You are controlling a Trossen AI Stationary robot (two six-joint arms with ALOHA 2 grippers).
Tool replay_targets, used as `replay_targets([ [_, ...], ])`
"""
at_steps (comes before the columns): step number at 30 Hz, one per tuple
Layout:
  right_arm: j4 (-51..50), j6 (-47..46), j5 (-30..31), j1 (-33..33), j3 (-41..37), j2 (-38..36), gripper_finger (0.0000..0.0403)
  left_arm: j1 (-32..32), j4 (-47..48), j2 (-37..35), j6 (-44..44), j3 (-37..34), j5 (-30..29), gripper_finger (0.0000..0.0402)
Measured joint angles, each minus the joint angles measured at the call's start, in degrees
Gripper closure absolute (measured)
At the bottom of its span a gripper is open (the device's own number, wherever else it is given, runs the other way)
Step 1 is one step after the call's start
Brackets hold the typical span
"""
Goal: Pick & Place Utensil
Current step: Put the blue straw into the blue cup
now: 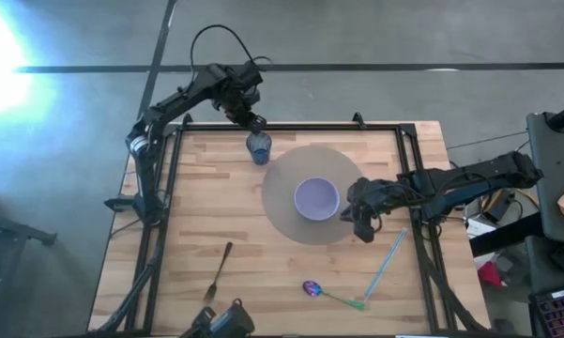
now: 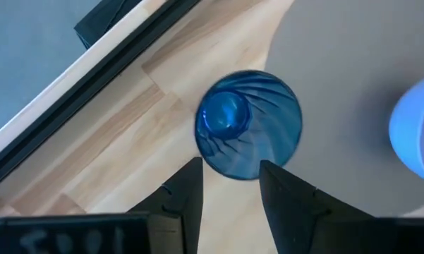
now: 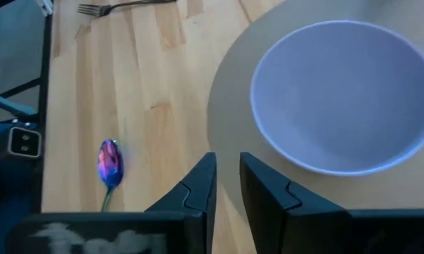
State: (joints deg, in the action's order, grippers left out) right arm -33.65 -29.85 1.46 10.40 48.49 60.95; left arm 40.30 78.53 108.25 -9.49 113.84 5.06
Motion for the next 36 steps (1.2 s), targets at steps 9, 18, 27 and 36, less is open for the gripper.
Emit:
replay_targets([
  [9,0.02,-0.92,0.04,5.52,0.0,-0.02,0.034,-5.16,0.46,-3.68,0.82,-0.1,-0.02,0.0271],
  [18,-0.11,-12.18,0.04,11.13,0.0,-0.02,0.0342,-15.83,0.54,-8.04,2.08,-0.74,-1.93,0.0271],
  [27,-0.42,-22.82,0.04,15.87,0.0,-0.03,0.0344,-26.43,0.41,-9.84,1.67,-0.74,-4.16,0.0271],
  [36,-0.46,-26.82,0.22,18.96,0.0,-0.01,0.0346,-35.15,-3.14,-9.95,1.15,-5.01,-6.35,0.0271],
])
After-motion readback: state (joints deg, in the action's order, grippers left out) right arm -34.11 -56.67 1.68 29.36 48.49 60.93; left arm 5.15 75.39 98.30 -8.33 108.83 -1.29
